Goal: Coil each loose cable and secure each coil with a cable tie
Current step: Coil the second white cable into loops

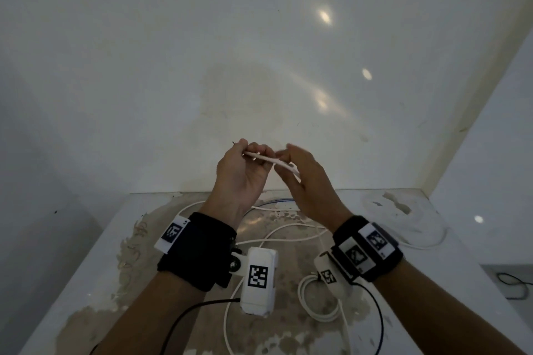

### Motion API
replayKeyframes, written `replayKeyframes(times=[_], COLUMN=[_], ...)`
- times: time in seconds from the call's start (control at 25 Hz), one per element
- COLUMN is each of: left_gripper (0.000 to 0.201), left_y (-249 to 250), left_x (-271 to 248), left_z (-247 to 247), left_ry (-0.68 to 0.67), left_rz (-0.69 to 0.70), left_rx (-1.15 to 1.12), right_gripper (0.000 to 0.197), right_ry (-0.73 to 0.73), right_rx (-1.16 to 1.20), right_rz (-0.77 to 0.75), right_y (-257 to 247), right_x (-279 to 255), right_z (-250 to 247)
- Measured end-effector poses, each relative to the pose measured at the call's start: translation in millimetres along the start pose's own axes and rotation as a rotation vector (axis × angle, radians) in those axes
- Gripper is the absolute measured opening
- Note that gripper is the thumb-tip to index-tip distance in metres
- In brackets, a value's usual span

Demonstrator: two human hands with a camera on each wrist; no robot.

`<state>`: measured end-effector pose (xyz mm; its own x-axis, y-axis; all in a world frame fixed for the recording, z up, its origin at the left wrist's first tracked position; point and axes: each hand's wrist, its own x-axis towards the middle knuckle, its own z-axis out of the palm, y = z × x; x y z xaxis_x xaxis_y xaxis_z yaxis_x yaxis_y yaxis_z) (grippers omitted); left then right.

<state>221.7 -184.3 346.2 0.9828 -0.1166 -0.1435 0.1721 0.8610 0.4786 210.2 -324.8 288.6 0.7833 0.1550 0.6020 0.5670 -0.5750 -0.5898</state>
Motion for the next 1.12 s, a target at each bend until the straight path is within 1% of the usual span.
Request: replayKeyframes(times=[0.08, 0.12, 0.16, 0.2, 0.24, 0.28, 0.32, 0.36, 0.4, 0.44, 0.48, 0.52, 0.56, 0.6, 0.64, 0.68, 0.72, 0.76, 0.8, 0.84, 0.88, 0.92, 0.96, 1.0, 1.04, 1.08, 1.12], left_gripper=[0.028, 0.026, 0.029, 0.037, 0.046, 0.052, 0.053, 0.048, 0.038, 0.034, 0.042, 0.051, 0.059, 0.065, 0.065, 0.058, 0.046, 0.035, 0.030, 0.027, 0.025, 0.023, 0.022, 0.022, 0.021, 0.021, 0.024], left_y=[7, 10, 13, 16, 18, 19, 21, 21, 22, 22, 21, 20, 19, 19, 20, 19, 19, 19, 19, 20, 21, 22, 22, 22, 24, 25, 25], left_x=[-6, -9, -11, -13, -14, -13, -11, -8, -6, -3, -1, 0, 1, 0, -1, 0, 1, 2, 4, 3, 2, -1, -5, -10, -15, -17, -18], left_z=[-9, -14, -19, -23, -29, -35, -40, -45, -48, -51, -53, -53, -52, -48, -44, -42, -39, -36, -33, -29, -24, -18, -12, -9, -5, -4, -4], left_ry=[0.022, 0.044, 0.081, 0.119, 0.142, 0.163, 0.167, 0.125, 0.035, -0.098, -0.231, -0.316, -0.337, -0.307, -0.263, -0.264, -0.310, -0.377, -0.446, -0.495, -0.519, -0.530, -0.527, -0.503, -0.466, -0.424, -0.395], left_rz=[-0.031, -0.064, -0.091, -0.080, -0.015, 0.119, 0.289, 0.455, 0.570, 0.629, 0.674, 0.723, 0.814, 0.923, 1.024, 1.104, 1.139, 1.103, 1.016, 0.847, 0.610, 0.335, 0.056, -0.190, -0.366, -0.474, -0.539], left_rx=[0.202, 0.360, 0.552, 0.790, 1.073, 1.355, 1.562, 1.644, 1.630, 1.608, 1.609, 1.670, 1.746, 1.824, 1.897, 1.956, 1.991, 2.000, 1.991, 1.952, 1.858, 1.691, 1.439, 1.152, 0.914, 0.768, 0.704], right_gripper=[0.021, 0.024, 0.027, 0.029, 0.030, 0.032, 0.033, 0.034, 0.034, 0.034, 0.034, 0.034, 0.035, 0.036, 0.037, 0.038, 0.039, 0.040, 0.039, 0.038, 0.036, 0.034, 0.032, 0.030, 0.029, 0.028, 0.027], right_ry=[-0.185, -0.244, -0.284, -0.320, -0.357, -0.399, -0.436, -0.467, -0.491, -0.518, -0.546, -0.572, -0.596, -0.618, -0.634, -0.646, -0.656, -0.657, -0.649, -0.625, -0.588, -0.541, -0.491, -0.443, -0.404, -0.380, -0.371], right_rx=[0.157, 0.182, 0.192, 0.211, 0.246, 0.302, 0.360, 0.415, 0.463, 0.507, 0.534, 0.547, 0.544, 0.535, 0.523, 0.515, 0.509, 0.502, 0.488, 0.463, 0.428, 0.395, 0.380, 0.393, 0.428, 0.469, 0.507], right_rz=[0.084, 0.112, 0.129, 0.139, 0.153, 0.175, 0.207, 0.239, 0.268, 0.296, 0.322, 0.341, 0.356, 0.364, 0.368, 0.370, 0.370, 0.369, 0.365, 0.355, 0.341, 0.328, 0.324, 0.329, 0.340, 0.355, 0.373], right_y=[2, 2, 2, 1, 1, 0, 0, -1, -1, -2, -1, -1, 0, 1, 2, 2, 2, 3, 2, 3, 5, 6, 9, 11, 14, 16, 17], right_x=[9, 12, 14, 15, 16, 17, 17, 17, 18, 18, 19, 20, 21, 23, 24, 26, 28, 29, 31, 33, 33, 33, 31, 28, 23, 18, 13], right_z=[-15, -21, -26, -30, -33, -35, -37, -39, -41, -43, -46, -48, -51, -54, -57, -60, -63, -64, -66, -66, -65, -63, -60, -56, -51, -46, -43])
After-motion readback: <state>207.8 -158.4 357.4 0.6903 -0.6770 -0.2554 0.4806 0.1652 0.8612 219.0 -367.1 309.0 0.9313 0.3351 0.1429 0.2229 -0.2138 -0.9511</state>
